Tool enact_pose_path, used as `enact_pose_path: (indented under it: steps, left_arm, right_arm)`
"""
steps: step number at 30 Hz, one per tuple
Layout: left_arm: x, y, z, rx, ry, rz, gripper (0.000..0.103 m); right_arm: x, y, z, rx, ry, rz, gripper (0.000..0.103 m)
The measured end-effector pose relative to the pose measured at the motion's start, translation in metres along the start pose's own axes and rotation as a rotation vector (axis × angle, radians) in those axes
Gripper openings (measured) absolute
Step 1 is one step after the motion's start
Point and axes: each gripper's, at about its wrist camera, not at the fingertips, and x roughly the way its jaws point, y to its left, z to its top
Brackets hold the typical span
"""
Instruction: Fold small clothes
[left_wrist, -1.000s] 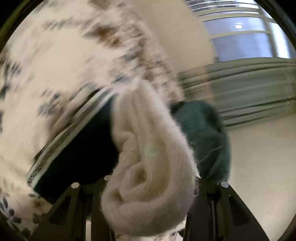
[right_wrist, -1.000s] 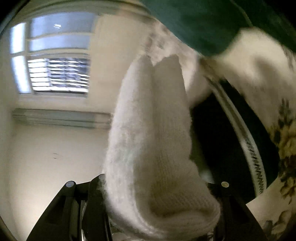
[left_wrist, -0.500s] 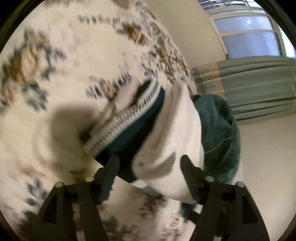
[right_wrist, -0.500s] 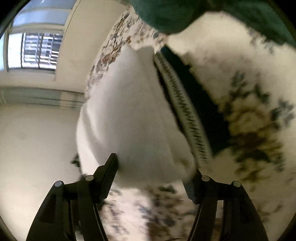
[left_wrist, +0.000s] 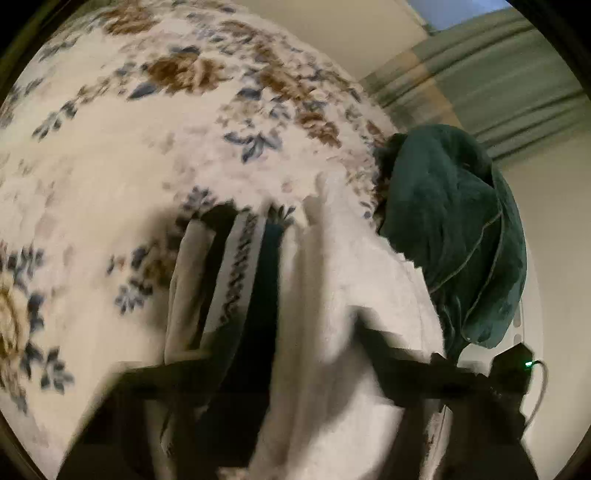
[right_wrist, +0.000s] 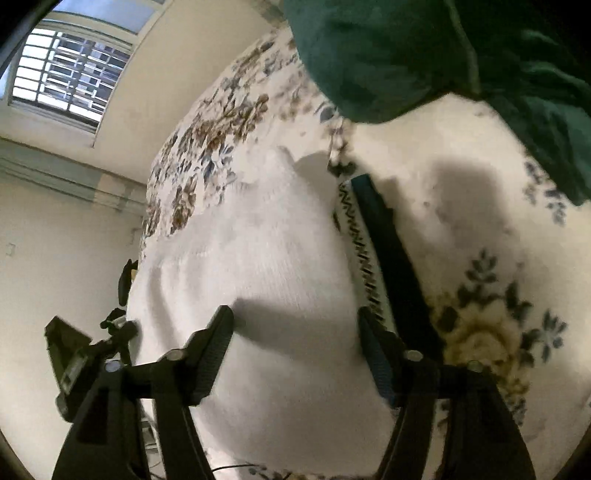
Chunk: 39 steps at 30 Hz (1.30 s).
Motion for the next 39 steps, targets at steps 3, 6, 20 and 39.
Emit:
enact_pose_path:
  steps: [3,6,20,39]
  left_arm:
    - [-0.01,0.0,0.001,0.031,-0.026,0.054,0.01]
    - [-0.014,0.001,0.002,0.031,-0.004,0.072,0.011]
    - [-0.073,-0.086,-0.074,0.229,-0.098,0.504,0.097]
    - [-0.271,-0.227,-0.227,0.375,-0.243,0.529,0.097]
  right_arm:
    - [-0.009,0.011,0.002,-0.059,-0.067,-0.045,0.011]
    - [-0.008,0.008,0.005,-0.046,-0.06,-0.085,0.011]
    - [-0.075,0.068,-0.071,-0.34,-0.112,-0.56,0.103]
    - [-0.358,0.151,-0.231,-0.458,-0.382,-0.593,0.103]
